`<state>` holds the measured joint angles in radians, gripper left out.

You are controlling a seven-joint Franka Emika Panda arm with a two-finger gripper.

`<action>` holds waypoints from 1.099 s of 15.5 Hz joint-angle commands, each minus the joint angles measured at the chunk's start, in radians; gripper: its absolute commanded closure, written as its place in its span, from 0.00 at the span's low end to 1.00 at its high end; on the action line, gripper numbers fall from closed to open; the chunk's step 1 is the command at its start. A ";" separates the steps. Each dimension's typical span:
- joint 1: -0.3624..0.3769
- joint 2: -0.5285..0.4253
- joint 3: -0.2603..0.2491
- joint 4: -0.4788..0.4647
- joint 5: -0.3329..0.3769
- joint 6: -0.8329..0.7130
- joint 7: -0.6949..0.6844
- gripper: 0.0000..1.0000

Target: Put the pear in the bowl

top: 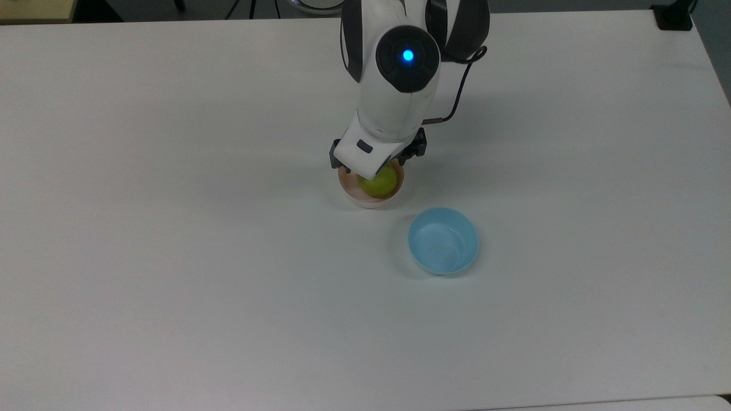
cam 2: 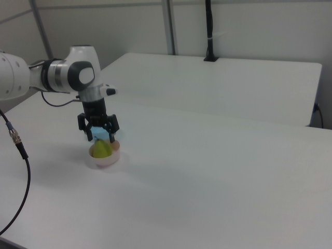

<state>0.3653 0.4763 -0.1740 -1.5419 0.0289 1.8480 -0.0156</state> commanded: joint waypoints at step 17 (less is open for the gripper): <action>-0.250 -0.271 -0.027 0.020 -0.049 -0.177 -0.011 0.00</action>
<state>0.1107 0.2252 -0.1953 -1.5213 -0.0057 1.6861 -0.0443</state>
